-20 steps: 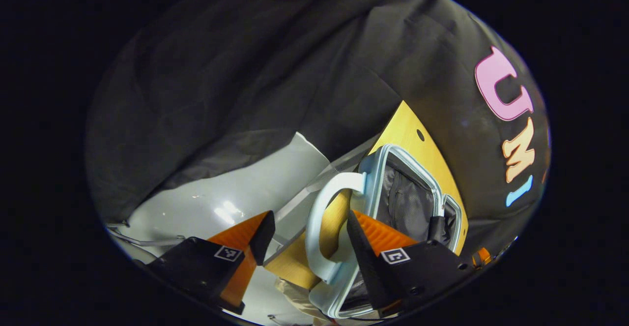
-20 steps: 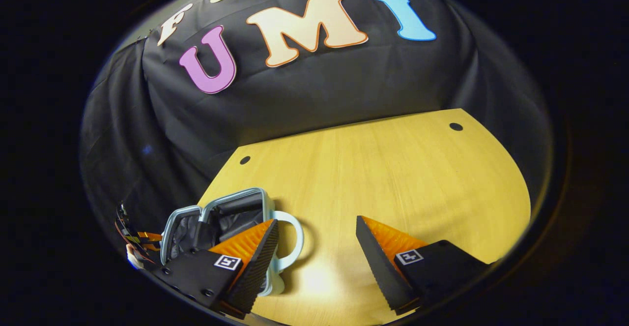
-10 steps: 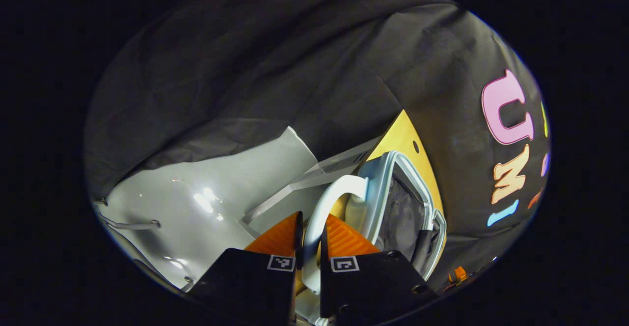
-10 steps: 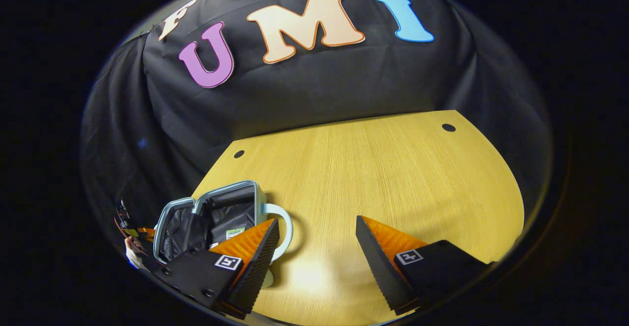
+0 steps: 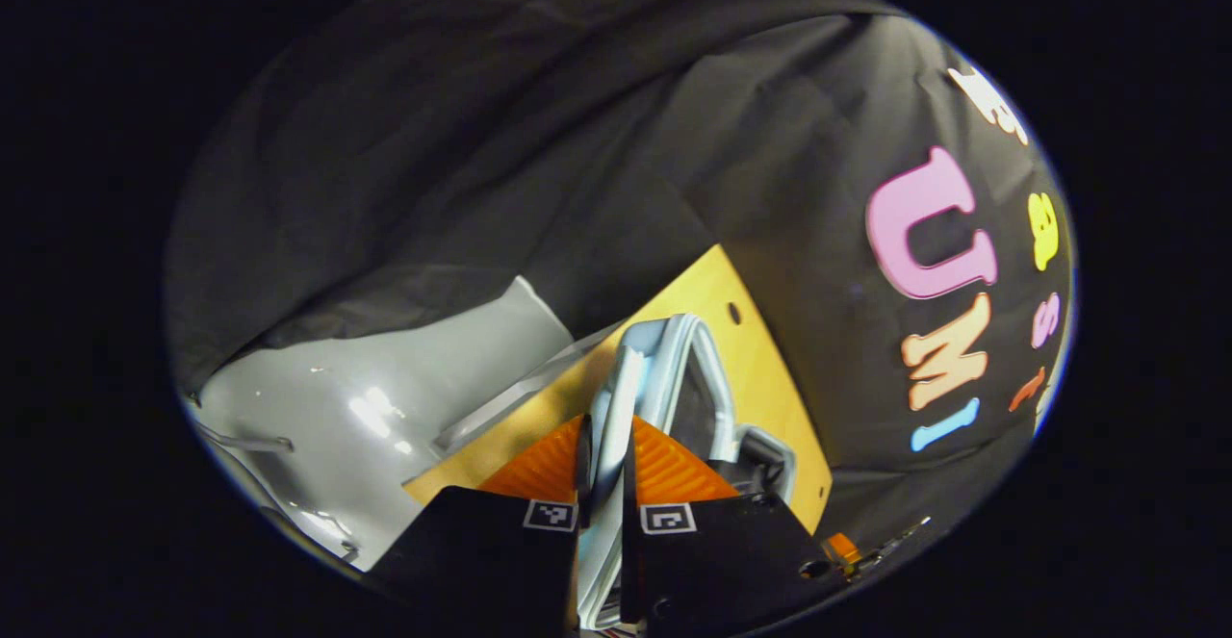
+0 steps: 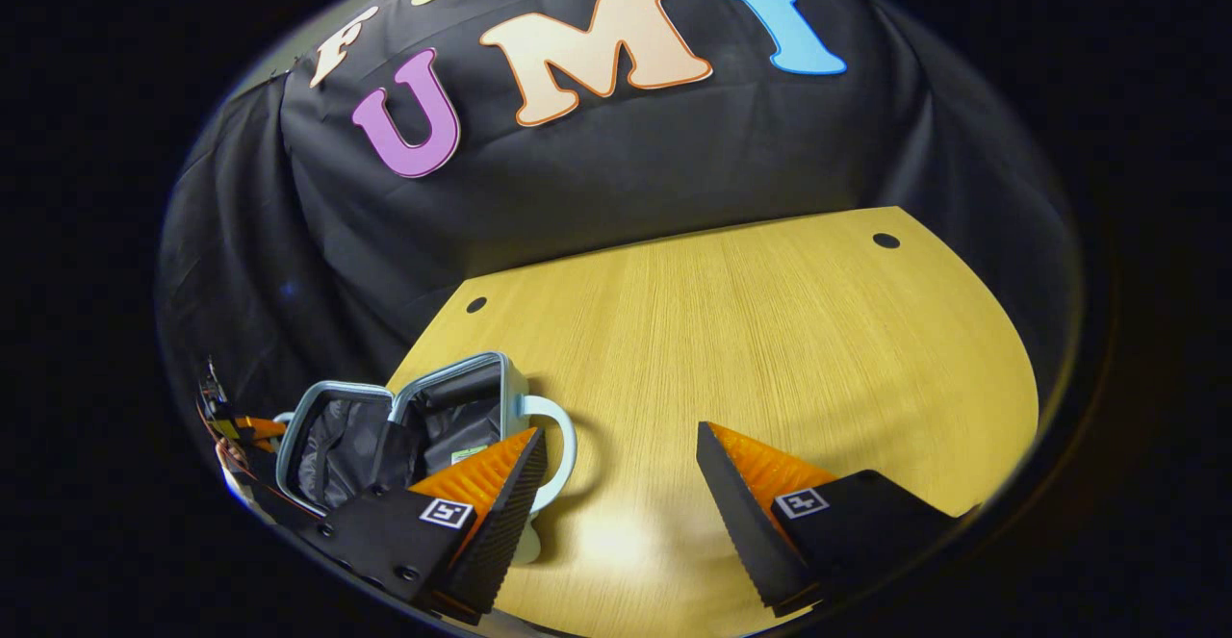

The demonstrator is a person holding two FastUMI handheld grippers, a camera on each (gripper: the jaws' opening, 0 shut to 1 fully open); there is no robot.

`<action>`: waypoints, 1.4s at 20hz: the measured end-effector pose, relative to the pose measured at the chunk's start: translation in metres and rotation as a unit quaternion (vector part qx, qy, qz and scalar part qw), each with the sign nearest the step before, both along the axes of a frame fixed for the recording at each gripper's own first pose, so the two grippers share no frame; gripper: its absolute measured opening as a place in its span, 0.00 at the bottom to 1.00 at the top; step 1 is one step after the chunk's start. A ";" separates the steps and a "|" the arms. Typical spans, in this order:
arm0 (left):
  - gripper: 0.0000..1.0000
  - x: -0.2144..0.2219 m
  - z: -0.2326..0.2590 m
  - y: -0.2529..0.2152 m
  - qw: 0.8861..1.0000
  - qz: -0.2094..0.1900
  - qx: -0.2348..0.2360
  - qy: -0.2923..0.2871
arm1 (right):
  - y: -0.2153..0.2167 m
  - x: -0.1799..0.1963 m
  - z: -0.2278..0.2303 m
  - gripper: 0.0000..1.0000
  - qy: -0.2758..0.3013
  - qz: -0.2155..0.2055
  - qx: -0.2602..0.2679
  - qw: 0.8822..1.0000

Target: First open the suitcase, pack the skin care products into it, and then close the suitcase.

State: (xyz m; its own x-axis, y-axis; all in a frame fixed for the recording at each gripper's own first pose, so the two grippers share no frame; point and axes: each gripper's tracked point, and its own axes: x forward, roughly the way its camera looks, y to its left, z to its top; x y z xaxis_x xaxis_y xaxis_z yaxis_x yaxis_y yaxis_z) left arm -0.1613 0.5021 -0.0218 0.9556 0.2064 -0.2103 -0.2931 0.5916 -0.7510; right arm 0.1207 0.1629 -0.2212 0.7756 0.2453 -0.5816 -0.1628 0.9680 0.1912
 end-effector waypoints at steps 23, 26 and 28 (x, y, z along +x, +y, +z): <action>0.12 0.152 0.102 -0.355 0.950 -0.256 0.176 0.021 | -0.098 0.020 0.010 0.97 -0.012 0.019 0.025 0.999; 0.12 0.183 0.072 -0.389 0.940 -0.292 0.166 0.057 | -0.108 0.017 0.013 0.97 -0.011 0.016 0.028 0.999; 0.12 0.198 0.052 -0.405 0.935 -0.307 0.158 0.080 | -0.112 0.015 0.018 0.97 -0.016 0.014 0.034 0.999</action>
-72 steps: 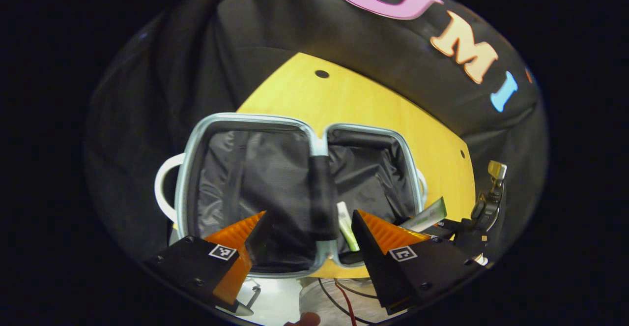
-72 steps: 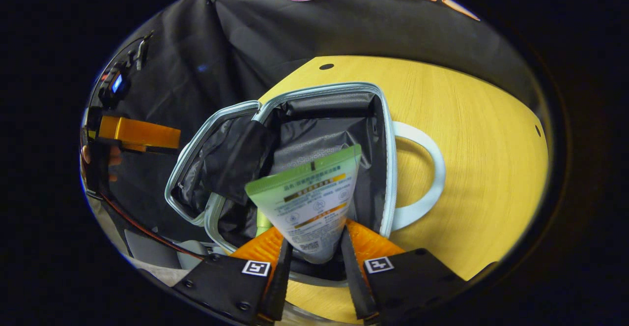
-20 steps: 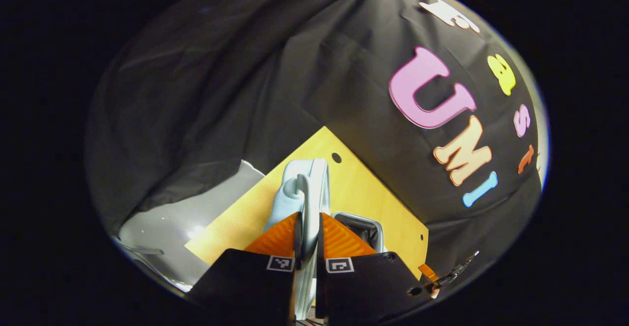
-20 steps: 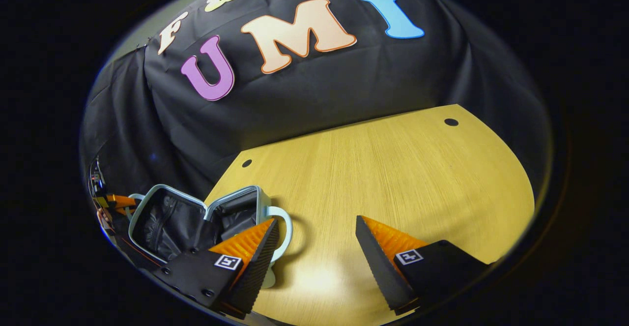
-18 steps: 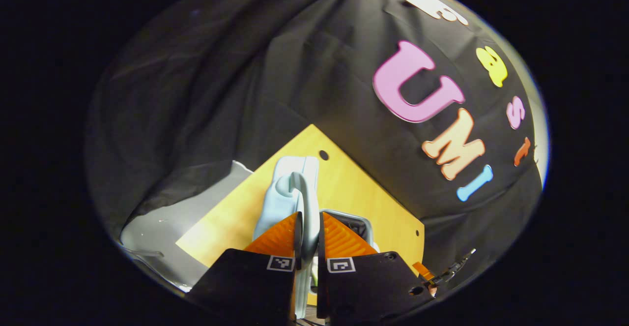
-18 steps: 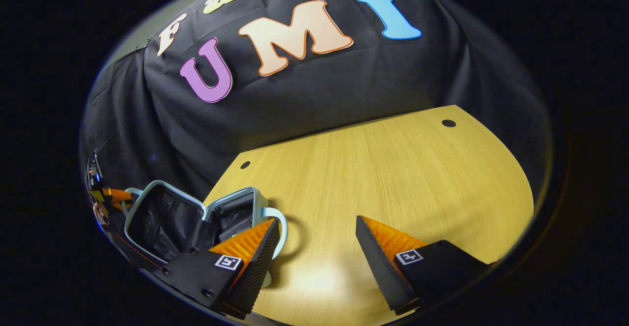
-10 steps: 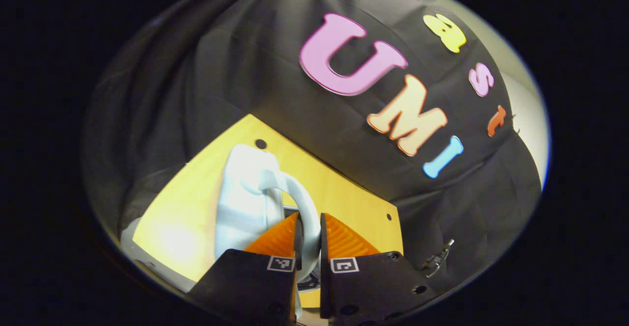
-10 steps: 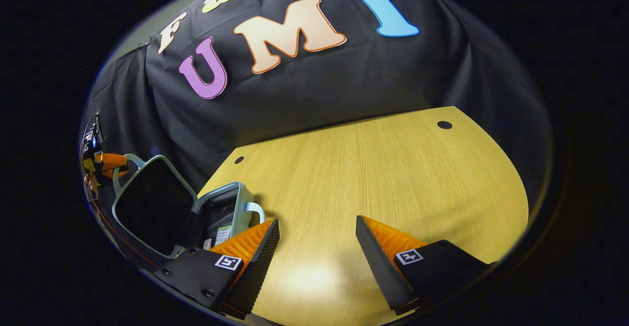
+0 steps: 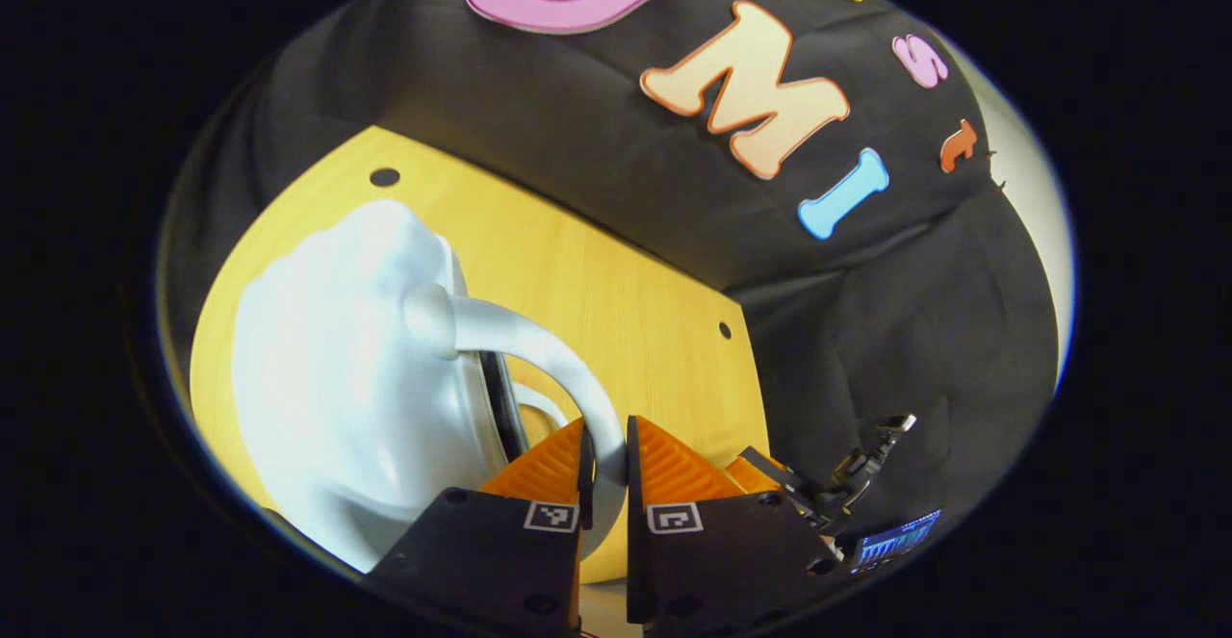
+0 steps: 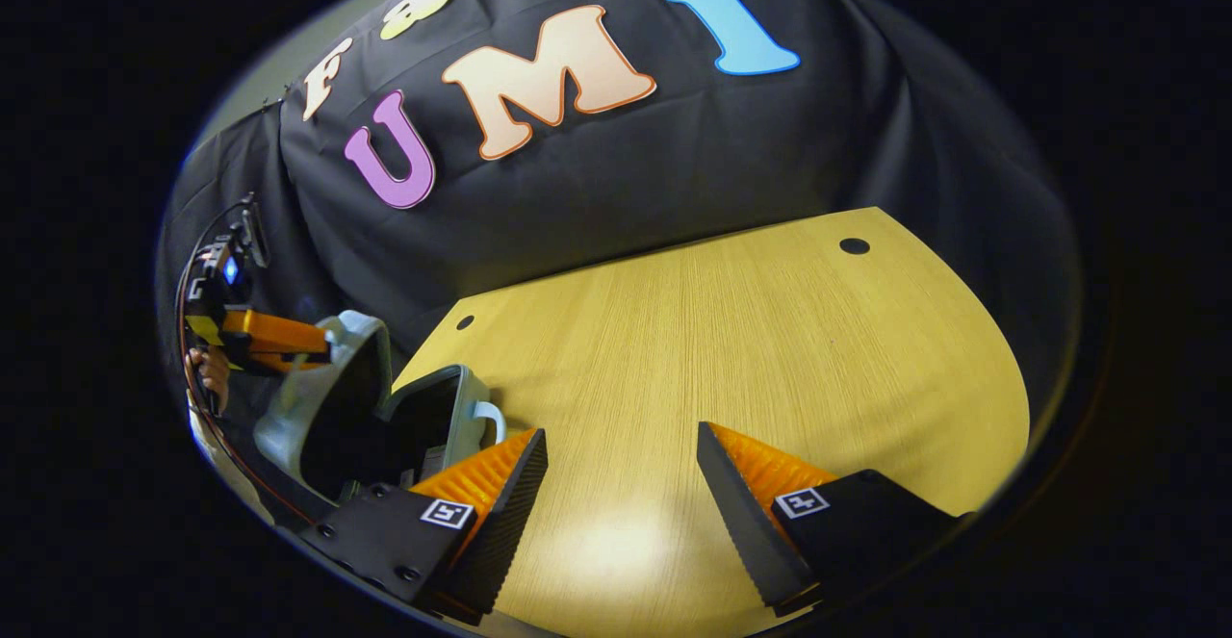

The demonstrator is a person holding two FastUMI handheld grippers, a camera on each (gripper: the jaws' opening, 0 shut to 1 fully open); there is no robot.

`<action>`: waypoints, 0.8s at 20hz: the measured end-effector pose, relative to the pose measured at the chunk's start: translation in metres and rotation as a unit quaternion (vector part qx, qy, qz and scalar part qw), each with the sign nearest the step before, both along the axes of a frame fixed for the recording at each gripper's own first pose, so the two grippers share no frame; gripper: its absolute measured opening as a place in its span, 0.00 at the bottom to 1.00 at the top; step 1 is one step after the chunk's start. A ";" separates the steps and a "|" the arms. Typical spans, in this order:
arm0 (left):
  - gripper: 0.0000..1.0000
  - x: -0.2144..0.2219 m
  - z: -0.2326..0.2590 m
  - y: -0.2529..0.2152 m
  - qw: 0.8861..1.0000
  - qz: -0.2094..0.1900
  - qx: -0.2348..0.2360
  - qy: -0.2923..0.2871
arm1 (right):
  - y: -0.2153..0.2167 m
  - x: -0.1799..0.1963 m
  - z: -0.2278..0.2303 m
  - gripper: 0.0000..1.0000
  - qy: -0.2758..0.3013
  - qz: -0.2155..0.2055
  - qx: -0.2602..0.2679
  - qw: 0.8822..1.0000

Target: First open the suitcase, pack the skin care products into it, and then close the suitcase.

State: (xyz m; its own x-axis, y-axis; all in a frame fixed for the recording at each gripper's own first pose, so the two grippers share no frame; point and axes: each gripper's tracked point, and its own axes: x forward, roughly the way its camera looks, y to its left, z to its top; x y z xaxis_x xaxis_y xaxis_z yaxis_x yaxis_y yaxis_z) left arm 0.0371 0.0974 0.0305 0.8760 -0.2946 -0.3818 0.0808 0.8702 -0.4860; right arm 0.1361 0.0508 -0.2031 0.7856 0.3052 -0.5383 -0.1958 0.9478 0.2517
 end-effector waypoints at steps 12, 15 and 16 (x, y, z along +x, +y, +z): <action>0.05 0.052 -0.072 -0.033 0.994 0.009 0.084 0.068 | -0.037 -0.019 0.014 0.98 -0.036 -0.031 0.000 0.999; 0.05 0.044 -0.066 -0.057 0.991 0.001 0.123 0.048 | -0.044 -0.023 0.020 0.97 -0.043 -0.039 0.004 0.998; 0.05 0.041 -0.064 -0.065 0.990 -0.002 0.139 0.037 | -0.045 -0.024 0.024 0.97 -0.050 -0.041 0.008 0.998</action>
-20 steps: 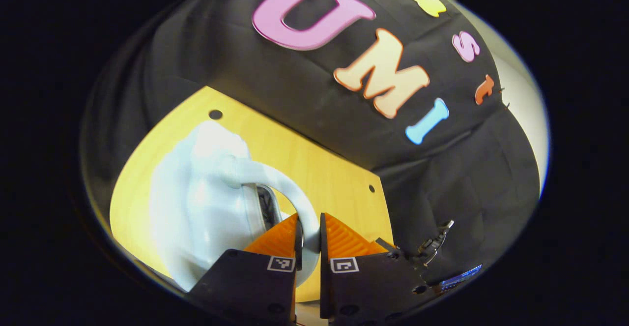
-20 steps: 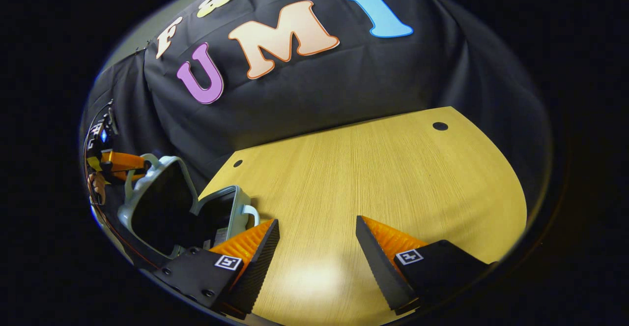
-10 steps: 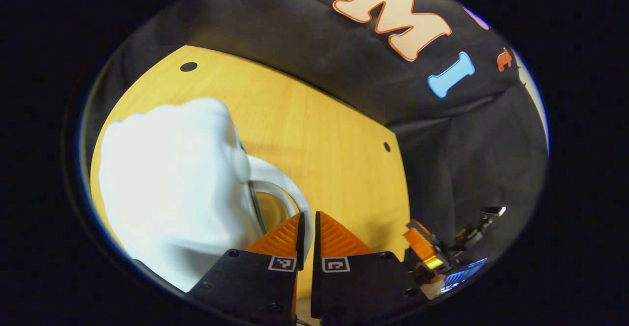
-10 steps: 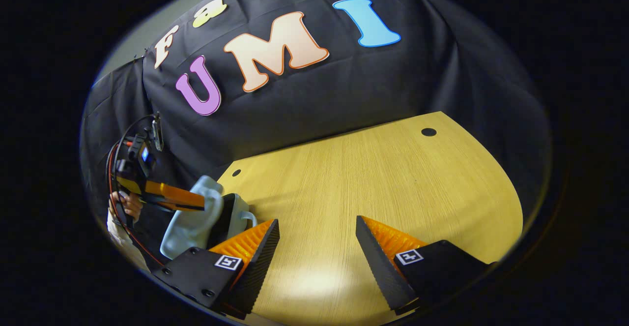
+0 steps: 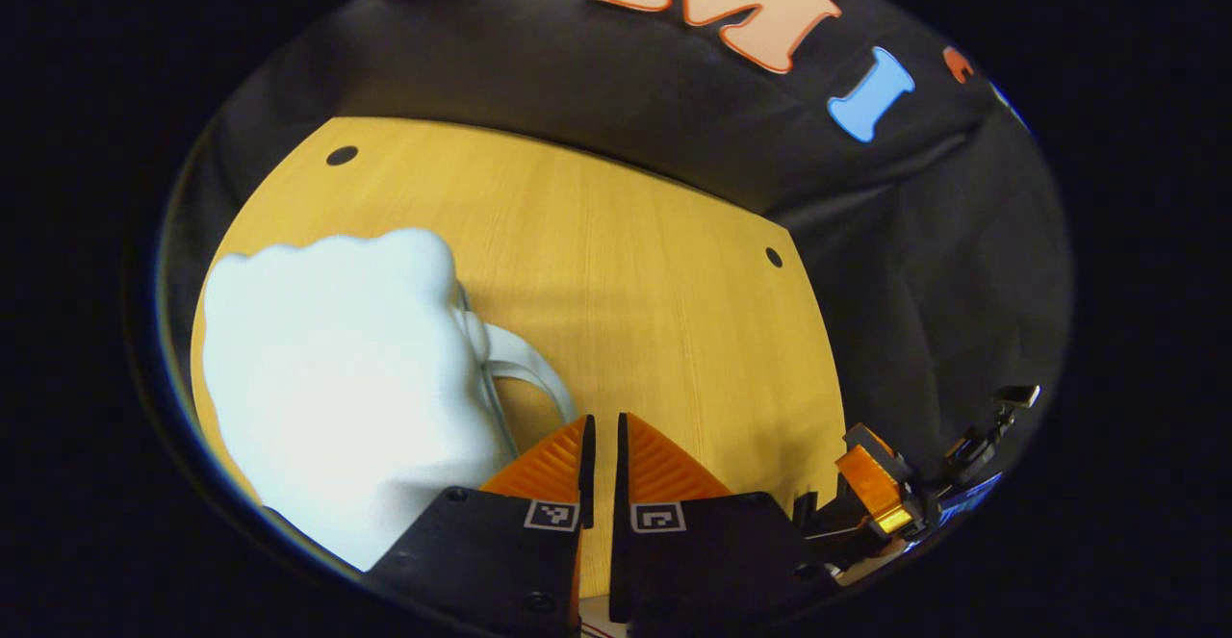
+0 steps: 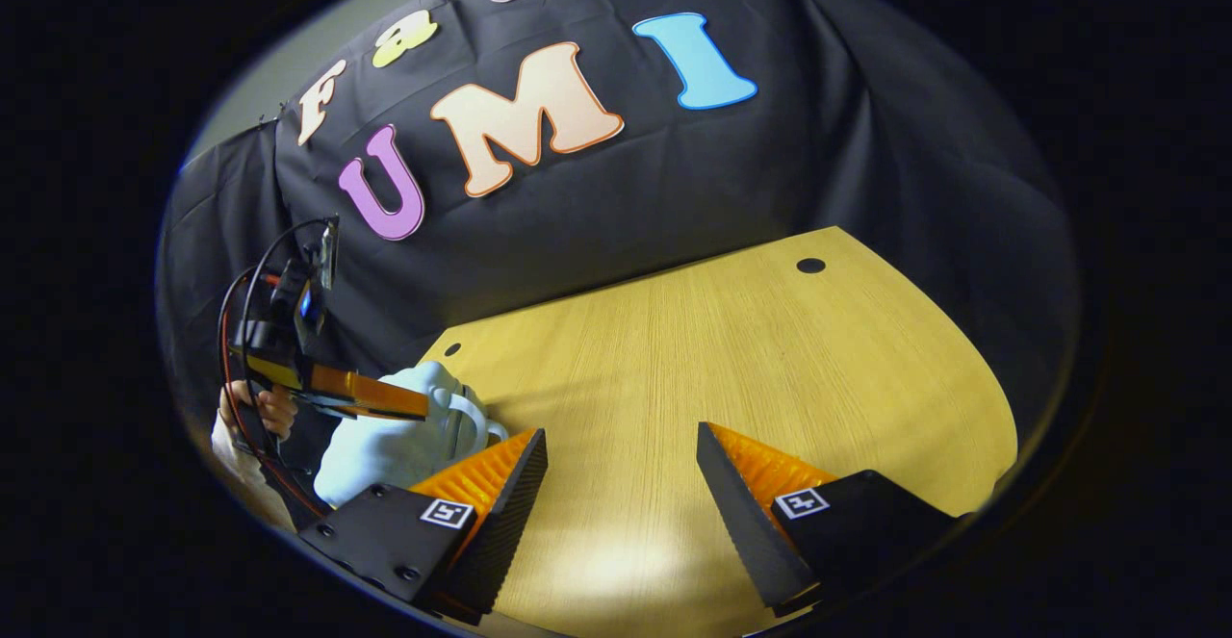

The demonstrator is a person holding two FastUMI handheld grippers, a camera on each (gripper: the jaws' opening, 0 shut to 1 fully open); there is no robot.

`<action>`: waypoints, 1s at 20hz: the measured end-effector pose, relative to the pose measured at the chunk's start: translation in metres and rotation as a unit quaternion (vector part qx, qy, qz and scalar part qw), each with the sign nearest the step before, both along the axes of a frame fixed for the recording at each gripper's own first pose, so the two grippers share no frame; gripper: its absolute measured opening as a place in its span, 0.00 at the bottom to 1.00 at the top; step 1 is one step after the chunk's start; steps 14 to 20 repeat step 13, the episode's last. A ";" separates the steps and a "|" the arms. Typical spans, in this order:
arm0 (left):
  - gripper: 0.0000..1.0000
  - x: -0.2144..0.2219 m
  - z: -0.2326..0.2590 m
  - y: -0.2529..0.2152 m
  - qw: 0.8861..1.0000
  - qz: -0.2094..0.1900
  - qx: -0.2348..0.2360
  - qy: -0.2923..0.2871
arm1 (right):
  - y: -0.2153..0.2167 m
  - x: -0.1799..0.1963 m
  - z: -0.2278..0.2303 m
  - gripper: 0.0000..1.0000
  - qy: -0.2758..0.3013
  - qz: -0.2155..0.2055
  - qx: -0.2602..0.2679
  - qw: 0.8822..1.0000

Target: First open the suitcase, pack the skin care products into it, and then close the suitcase.

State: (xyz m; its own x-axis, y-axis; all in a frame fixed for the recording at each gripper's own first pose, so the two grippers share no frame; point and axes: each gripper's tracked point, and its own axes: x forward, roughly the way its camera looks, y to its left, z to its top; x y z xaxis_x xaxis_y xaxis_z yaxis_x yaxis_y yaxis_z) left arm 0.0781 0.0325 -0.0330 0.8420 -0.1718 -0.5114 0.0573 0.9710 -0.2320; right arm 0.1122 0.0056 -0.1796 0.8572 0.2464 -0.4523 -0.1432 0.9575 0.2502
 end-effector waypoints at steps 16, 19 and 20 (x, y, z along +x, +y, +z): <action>0.05 -0.040 0.027 -0.091 0.989 -0.001 0.113 -0.099 | -0.030 -0.012 0.072 0.97 -0.081 0.005 -0.004 0.997; 0.05 -0.040 0.027 -0.091 0.989 -0.001 0.113 -0.099 | -0.030 -0.012 0.072 0.97 -0.081 0.005 -0.004 0.997; 0.05 -0.040 0.027 -0.091 0.989 -0.001 0.113 -0.099 | -0.030 -0.012 0.072 0.97 -0.081 0.005 -0.004 0.997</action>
